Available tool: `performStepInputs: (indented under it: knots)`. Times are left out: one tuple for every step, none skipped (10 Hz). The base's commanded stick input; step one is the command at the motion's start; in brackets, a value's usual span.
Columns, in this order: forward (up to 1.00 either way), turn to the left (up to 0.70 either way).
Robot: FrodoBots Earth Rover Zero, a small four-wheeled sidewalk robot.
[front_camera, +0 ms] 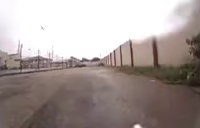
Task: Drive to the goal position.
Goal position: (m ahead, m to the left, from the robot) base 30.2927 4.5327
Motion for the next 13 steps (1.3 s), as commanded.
performStepInputs:
  knots:
    - [0.70,0.02]
    - [0.70,0.02]
    - [0.70,0.02]
    - [0.70,0.02]
    - [0.70,0.02]
    - [0.70,0.02]
    - [0.70,0.02]
    - [0.70,0.02]
    - [0.70,0.02]
    - [0.70,0.02]
    - [0.70,0.02]
    - [0.70,0.02]
    - [0.70,0.02]
